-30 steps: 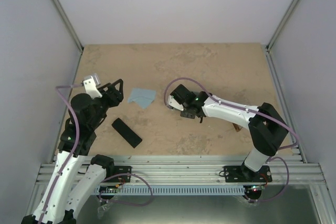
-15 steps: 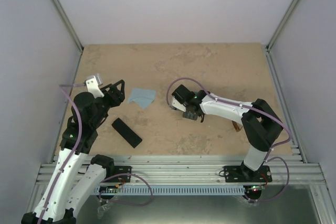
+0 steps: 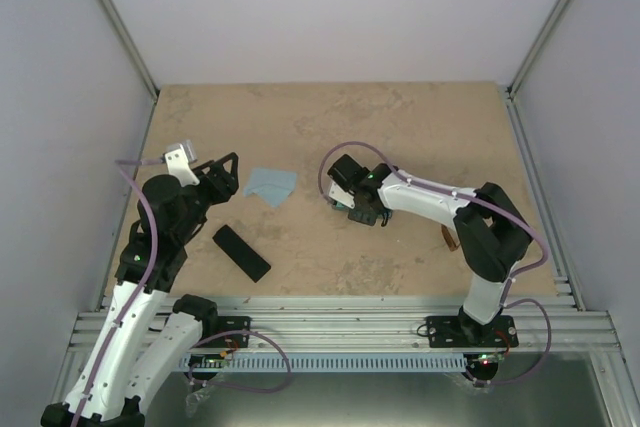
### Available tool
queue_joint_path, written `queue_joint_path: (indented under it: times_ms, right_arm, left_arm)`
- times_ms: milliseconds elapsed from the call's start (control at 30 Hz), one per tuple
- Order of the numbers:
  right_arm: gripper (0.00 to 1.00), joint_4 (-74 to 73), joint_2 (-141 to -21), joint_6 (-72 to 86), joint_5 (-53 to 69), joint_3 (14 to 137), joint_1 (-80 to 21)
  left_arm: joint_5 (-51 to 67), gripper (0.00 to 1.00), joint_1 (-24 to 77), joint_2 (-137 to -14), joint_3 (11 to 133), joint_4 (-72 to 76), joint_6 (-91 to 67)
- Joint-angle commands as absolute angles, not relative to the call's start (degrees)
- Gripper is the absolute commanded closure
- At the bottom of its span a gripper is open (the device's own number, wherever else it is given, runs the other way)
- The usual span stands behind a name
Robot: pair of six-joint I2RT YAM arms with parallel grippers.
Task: Organize the sunglasses
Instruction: Place the sunglasses in the sunglasses case.
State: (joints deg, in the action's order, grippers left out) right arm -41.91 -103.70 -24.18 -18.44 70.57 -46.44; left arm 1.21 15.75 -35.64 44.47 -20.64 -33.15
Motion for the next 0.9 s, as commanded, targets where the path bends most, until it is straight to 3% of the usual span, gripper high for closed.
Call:
queue_joint_path:
  times_ms: [0, 467, 867]
  right_arm:
    - [0.97, -43.08, -105.38, -23.68, -15.26, 72.59, -45.48]
    - [0.59, -40.55, -103.69, -22.62, -20.06, 73.88, -43.97]
    - [0.5, -36.56, -96.87, -20.6, -16.41, 73.38, -43.0]
  left_arm:
    - [1.89, 0.33, 15.82, -35.58, 43.77, -19.87, -32.63]
    - [2.59, 0.33, 15.82, -36.29, 43.95, -19.42, -33.29]
    - [6.74, 0.32, 15.82, -38.01, 42.47, -17.52, -34.58]
